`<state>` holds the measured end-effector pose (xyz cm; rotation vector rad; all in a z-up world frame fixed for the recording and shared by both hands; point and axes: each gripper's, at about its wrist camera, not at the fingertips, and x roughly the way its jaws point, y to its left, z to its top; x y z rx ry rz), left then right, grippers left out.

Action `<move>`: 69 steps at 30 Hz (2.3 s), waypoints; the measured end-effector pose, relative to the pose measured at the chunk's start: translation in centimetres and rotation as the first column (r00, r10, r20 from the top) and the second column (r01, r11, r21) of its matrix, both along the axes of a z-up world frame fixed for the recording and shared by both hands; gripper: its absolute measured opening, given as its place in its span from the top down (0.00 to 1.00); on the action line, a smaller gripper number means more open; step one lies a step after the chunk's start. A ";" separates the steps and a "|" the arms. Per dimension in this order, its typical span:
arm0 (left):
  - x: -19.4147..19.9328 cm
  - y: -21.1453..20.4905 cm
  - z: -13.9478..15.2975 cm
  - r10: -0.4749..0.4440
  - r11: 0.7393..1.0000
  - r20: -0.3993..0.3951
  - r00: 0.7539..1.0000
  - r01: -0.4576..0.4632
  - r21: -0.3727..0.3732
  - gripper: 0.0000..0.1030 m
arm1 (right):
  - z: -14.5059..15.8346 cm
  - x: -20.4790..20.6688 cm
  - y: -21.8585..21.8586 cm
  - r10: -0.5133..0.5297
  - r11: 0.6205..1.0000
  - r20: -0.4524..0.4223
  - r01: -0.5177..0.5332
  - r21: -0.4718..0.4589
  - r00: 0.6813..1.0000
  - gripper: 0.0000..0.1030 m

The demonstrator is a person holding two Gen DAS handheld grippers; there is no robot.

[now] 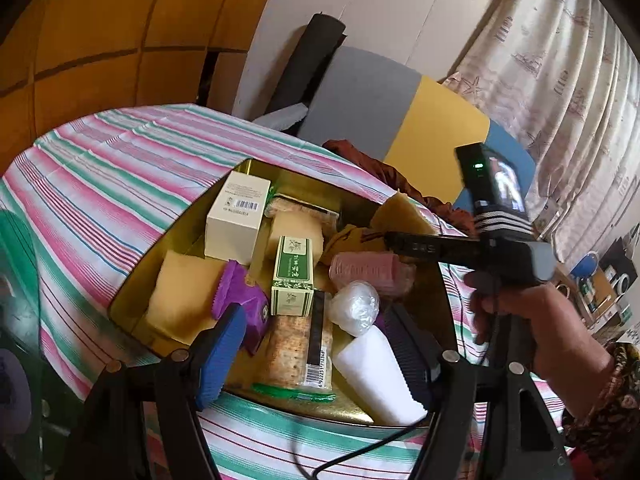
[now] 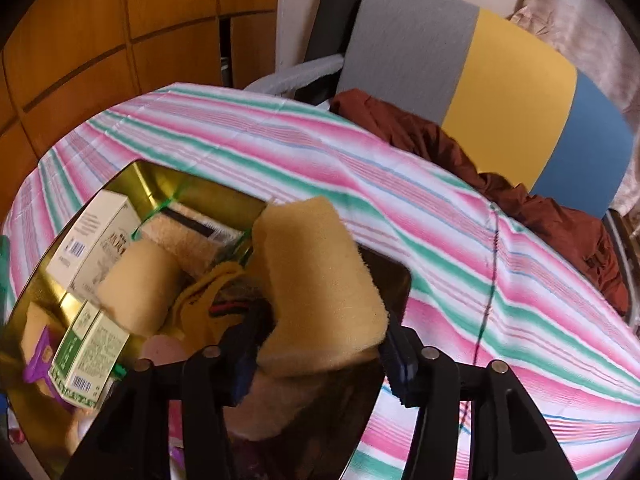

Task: Organize objects

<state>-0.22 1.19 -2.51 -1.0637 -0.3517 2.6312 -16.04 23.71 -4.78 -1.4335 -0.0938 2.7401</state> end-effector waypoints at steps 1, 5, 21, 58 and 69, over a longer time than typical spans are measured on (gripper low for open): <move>0.2 0.1 0.1 0.008 1.000 -0.006 1.000 -0.008 -0.015 0.29 | 0.1 0.3 0.0 0.004 1.000 -0.001 -0.004 -0.006 1.000 0.39; 0.5 0.1 0.3 0.048 0.997 -0.008 0.999 -0.048 -0.061 0.29 | 2.0 2.8 0.2 -0.015 1.000 -0.104 0.014 -0.012 0.995 0.15; 0.4 -0.4 0.9 0.171 0.964 0.015 0.985 -0.164 -0.207 0.29 | -0.1 -0.2 0.2 -0.025 0.998 -0.012 0.025 -0.055 1.000 0.60; 1.2 -0.6 3.0 0.212 0.936 0.047 0.976 -0.189 -0.296 0.30 | 6.9 17.1 -6.7 -0.260 0.965 -0.190 0.261 -0.018 0.947 0.00; 1.5 -0.5 3.4 0.236 0.916 0.018 0.971 -0.217 -0.337 0.30 | 6.3 17.1 -7.0 -0.284 0.956 -0.185 0.294 0.023 0.941 0.00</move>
